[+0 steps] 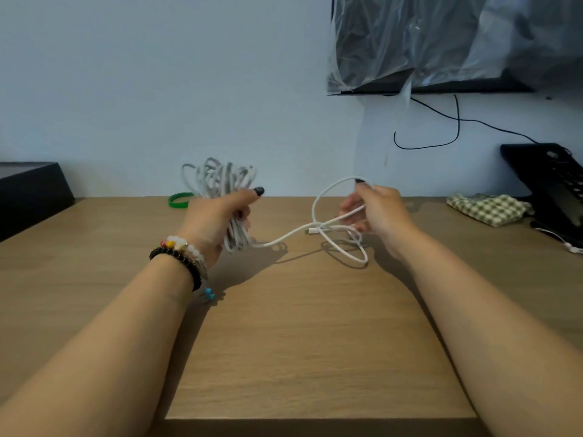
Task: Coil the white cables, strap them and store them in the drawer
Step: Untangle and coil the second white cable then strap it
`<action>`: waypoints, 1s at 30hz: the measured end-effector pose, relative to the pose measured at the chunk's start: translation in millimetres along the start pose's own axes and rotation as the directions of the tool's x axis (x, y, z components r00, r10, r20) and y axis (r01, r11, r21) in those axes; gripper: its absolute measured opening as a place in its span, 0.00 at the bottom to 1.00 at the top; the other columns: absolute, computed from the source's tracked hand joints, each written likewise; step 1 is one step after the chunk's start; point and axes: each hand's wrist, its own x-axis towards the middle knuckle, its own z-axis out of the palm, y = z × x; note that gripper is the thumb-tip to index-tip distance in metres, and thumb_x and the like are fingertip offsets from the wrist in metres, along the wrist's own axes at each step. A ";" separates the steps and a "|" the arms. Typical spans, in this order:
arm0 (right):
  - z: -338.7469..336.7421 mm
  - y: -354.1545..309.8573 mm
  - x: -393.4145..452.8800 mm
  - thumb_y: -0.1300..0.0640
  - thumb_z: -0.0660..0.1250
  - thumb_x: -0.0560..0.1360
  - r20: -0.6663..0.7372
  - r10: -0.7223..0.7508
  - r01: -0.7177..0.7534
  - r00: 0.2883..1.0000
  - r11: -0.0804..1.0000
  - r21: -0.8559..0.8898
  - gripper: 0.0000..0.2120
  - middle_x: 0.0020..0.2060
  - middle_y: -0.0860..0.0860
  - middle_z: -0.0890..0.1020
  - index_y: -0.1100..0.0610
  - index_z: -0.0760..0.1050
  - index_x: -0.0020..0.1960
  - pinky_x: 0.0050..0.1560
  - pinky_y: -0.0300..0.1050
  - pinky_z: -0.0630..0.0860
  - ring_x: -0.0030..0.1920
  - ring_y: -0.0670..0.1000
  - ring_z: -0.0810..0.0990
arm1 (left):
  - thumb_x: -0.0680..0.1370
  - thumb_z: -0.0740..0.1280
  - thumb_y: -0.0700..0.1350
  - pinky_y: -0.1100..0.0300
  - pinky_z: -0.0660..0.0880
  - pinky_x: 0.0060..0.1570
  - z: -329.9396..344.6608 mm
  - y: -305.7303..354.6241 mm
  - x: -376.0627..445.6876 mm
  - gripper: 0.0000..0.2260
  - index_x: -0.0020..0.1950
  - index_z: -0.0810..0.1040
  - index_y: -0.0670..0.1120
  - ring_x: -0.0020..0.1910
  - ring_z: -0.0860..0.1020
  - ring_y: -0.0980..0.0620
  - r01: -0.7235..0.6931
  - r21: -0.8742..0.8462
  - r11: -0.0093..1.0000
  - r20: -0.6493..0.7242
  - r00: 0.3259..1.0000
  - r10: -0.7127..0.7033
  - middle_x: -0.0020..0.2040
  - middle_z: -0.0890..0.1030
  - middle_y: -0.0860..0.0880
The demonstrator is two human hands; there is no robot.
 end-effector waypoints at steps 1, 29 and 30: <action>-2.4 1.7 1.4 0.53 0.54 0.82 -0.019 0.025 -0.026 0.999 0.999 -0.032 0.22 0.23 0.53 0.79 0.61 0.76 0.36 0.26 0.39 0.70 0.25 0.51 0.75 | 0.73 0.74 0.42 0.62 0.73 0.25 2.7 -0.2 -1.7 0.10 0.36 0.75 0.44 0.22 0.73 0.53 -0.055 0.197 0.979 0.017 0.998 0.053 0.27 0.75 0.49; 23.6 -3.0 -28.2 0.65 0.73 0.71 0.412 -0.142 0.280 0.900 0.912 -0.298 0.16 0.47 0.48 0.82 0.51 0.79 0.56 0.46 0.45 0.82 0.46 0.48 0.82 | 0.71 0.75 0.37 0.62 0.74 0.27 21.4 -12.0 -7.5 0.05 0.39 0.80 0.41 0.25 0.75 0.51 0.012 0.214 0.977 0.034 0.999 -0.020 0.29 0.78 0.46; 26.0 -1.6 -27.9 0.65 0.74 0.71 0.388 -0.170 0.313 0.906 0.886 -0.342 0.19 0.48 0.47 0.80 0.50 0.79 0.58 0.47 0.46 0.82 0.47 0.48 0.81 | 0.71 0.75 0.36 0.62 0.74 0.27 21.4 -13.0 -6.7 0.05 0.39 0.80 0.41 0.25 0.75 0.50 0.017 0.206 0.978 0.038 0.999 -0.026 0.29 0.77 0.46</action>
